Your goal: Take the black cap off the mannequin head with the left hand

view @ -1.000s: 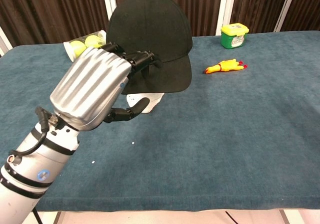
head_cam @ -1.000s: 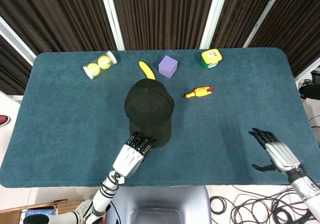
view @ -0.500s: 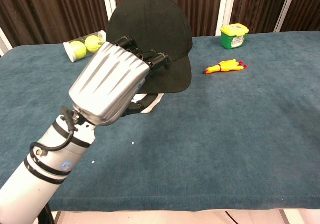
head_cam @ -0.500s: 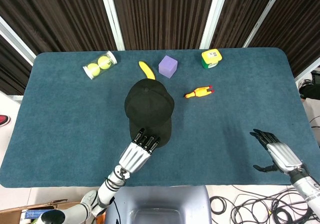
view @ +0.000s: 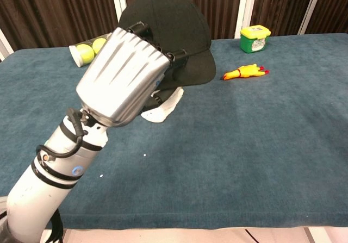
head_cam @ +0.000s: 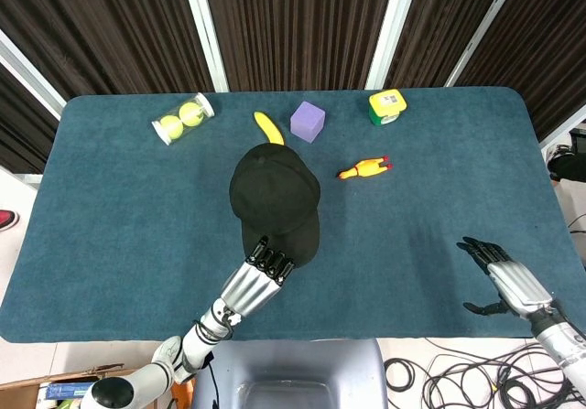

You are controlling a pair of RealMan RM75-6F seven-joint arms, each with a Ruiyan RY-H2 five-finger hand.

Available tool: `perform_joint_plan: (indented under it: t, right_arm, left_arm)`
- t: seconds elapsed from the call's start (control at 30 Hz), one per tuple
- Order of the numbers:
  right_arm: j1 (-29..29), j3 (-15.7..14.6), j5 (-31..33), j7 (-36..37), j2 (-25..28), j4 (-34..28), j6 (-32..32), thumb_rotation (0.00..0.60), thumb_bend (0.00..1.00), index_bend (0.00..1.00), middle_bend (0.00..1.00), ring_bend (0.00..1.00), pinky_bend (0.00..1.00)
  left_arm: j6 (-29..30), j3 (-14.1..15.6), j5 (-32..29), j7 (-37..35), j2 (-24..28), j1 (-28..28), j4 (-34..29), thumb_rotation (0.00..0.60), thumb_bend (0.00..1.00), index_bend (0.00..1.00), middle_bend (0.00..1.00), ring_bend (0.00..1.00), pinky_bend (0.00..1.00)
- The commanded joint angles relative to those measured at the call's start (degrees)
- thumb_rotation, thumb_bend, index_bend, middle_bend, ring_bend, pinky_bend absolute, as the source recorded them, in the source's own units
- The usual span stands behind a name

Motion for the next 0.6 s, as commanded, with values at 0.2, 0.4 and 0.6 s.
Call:
perform_joint_plan:
  t: [0.2,0.4,0.6]
  right_arm:
    - [0.2,0.0,0.3,0.1,-0.3,0.3,-0.4,0.600,0.12,0.00,0.00,0.00,0.00]
    - [0.3,-0.1,0.3,-0.1,-0.3,0.2,-0.5,0.600,0.12,0.00,0.00,0.00,0.00]
    - [0.0,-0.2,0.5,-0.7,-0.2,-0.2,-0.3,0.600,0.12,0.00,0.00,0.00,0.00]
  left_arm:
    - [3.0,0.2,-0.5,1.4,1.7,-3.2,1.4,0.600,0.55,0.76,0.81,0.79,0.52]
    - [5.2,1.1,1.0,4.4,5.1,-5.9,0.8,0.600,0.59,0.77,0.82,0.81,0.53]
    - [6.0,-0.2,0.4,6.2,9.0,-8.7,-0.3,0.600,0.61,0.77,0.84,0.82,0.55]
